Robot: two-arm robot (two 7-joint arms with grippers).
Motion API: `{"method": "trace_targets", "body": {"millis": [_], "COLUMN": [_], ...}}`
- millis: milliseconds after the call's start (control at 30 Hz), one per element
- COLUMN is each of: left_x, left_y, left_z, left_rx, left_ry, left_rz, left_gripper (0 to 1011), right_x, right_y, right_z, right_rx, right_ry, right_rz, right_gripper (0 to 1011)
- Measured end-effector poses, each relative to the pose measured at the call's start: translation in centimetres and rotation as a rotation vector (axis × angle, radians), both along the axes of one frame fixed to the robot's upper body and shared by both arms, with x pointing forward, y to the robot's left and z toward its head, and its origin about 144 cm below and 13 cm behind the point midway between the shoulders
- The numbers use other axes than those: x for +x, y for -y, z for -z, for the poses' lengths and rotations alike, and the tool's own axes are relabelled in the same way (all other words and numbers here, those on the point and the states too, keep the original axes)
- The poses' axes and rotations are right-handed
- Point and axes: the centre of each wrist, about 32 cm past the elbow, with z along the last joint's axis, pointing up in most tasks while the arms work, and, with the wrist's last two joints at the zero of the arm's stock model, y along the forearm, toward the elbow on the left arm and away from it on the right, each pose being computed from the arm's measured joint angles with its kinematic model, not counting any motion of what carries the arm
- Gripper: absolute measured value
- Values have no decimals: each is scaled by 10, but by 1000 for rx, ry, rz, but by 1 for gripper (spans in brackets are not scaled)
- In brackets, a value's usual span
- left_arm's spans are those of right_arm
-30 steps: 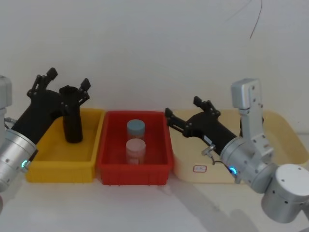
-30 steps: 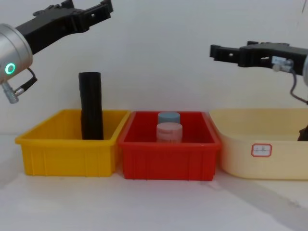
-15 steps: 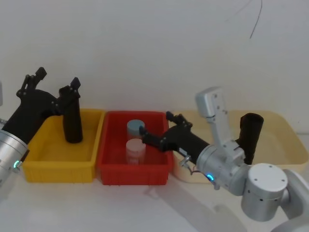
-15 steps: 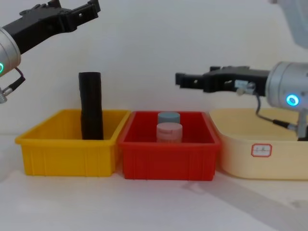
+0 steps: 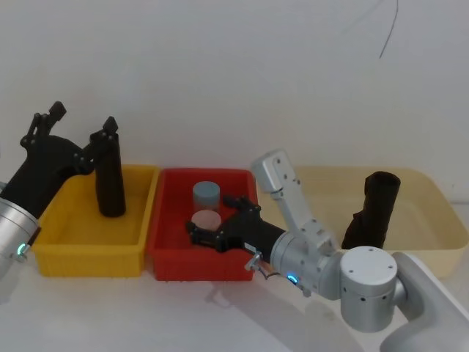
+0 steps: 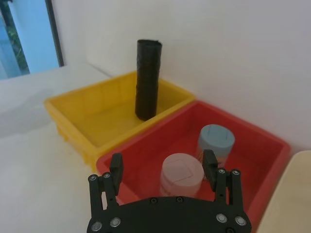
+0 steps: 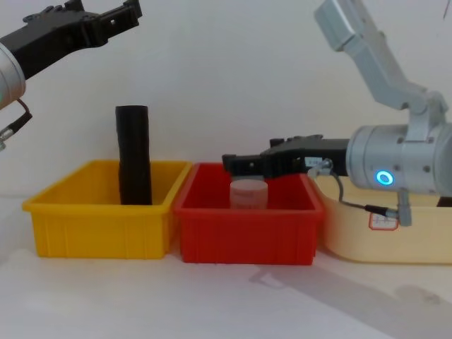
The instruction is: Pick up the garbage bag with the one hand and transfer it to the other hand.
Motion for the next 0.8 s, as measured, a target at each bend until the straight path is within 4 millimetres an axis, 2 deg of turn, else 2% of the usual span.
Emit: {"method": "trace_targets", "body": {"millis": [333, 800], "left_x": [0, 0], "left_y": [-1, -1], "left_z": [0, 0], "left_rx": [0, 0], "left_ry": [1, 0], "left_rz": [-3, -5], "left_gripper": [1002, 1002], "right_x": [10, 26], "right_y": [-5, -2], "right_z": [4, 11], "right_rx": [-28, -19], "right_ry": [-30, -67], "right_rz": [-9, 8], "right_gripper": [1000, 1000]}}
